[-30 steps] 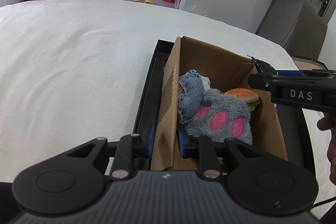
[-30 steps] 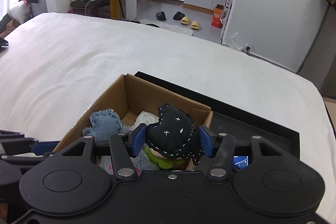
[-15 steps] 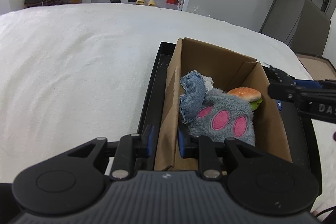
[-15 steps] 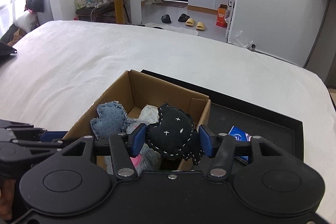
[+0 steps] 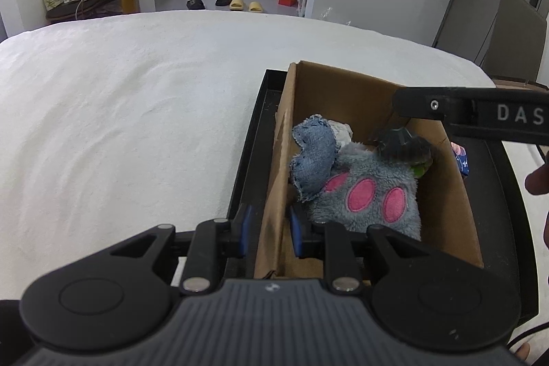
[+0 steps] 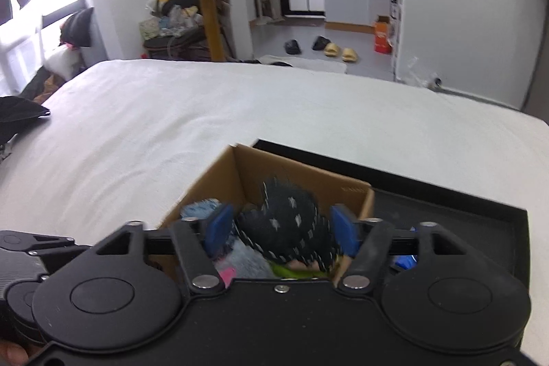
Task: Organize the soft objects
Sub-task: 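Carry the black stitched plush with the right gripper into the box and release, then move the right gripper to the blue Vinda tissue pack and grasp it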
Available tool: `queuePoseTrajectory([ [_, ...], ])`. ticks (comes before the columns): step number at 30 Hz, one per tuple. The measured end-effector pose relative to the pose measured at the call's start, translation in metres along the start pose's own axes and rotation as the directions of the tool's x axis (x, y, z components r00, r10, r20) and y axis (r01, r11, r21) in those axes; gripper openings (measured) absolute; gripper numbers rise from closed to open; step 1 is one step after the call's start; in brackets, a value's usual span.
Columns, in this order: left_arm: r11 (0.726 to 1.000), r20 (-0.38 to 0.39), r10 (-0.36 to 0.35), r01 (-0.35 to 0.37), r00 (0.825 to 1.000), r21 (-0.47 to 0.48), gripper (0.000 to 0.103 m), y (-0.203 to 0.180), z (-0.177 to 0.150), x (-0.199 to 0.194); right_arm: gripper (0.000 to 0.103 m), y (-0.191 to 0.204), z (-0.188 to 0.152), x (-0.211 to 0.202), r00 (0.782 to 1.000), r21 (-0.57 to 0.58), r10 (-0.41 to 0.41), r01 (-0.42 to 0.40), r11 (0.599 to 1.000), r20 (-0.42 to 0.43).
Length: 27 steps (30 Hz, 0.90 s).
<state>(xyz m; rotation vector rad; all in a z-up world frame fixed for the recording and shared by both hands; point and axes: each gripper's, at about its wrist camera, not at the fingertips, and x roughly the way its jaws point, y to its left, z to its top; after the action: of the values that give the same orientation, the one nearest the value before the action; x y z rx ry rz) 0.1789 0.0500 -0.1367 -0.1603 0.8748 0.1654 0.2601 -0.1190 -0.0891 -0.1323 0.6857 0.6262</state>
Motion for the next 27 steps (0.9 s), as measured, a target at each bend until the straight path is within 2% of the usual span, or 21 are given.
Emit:
queuePoseTrajectory([
  [4,1.000,-0.010,0.014,-0.014,1.000,0.010,0.023,-0.004,0.002,0.001,0.080,-0.010,0.000,-0.003,1.000,0.011,0.022,-0.022,1.000,-0.010],
  [7,1.000,-0.017,0.024,-0.024,1.000,0.017,0.023,-0.006,0.004,0.001,0.087,-0.021,-0.003,-0.010,1.000,0.013,0.006,-0.006,1.000,-0.004],
  [13,0.998,-0.024,0.054,-0.053,0.998,0.032,0.027,-0.013,0.010,0.002,0.087,-0.049,-0.018,-0.014,0.999,0.042,-0.036,0.037,0.998,-0.013],
  [17,0.993,-0.031,0.108,-0.107,0.994,0.052,0.028,-0.020,0.015,0.004,0.087,-0.062,-0.031,-0.010,0.998,0.079,-0.065,0.066,0.995,-0.015],
  [21,0.987,-0.045,0.162,-0.161,0.986,0.027,0.033,-0.023,0.025,0.009,0.087,-0.076,-0.043,-0.002,0.997,0.113,-0.078,0.080,0.990,-0.026],
  [27,0.979,-0.061,0.205,-0.203,0.977,0.037,0.047,-0.037,0.036,0.018,0.087,-0.097,-0.061,0.014,0.983,0.178,-0.169,0.179,0.968,-0.067],
])
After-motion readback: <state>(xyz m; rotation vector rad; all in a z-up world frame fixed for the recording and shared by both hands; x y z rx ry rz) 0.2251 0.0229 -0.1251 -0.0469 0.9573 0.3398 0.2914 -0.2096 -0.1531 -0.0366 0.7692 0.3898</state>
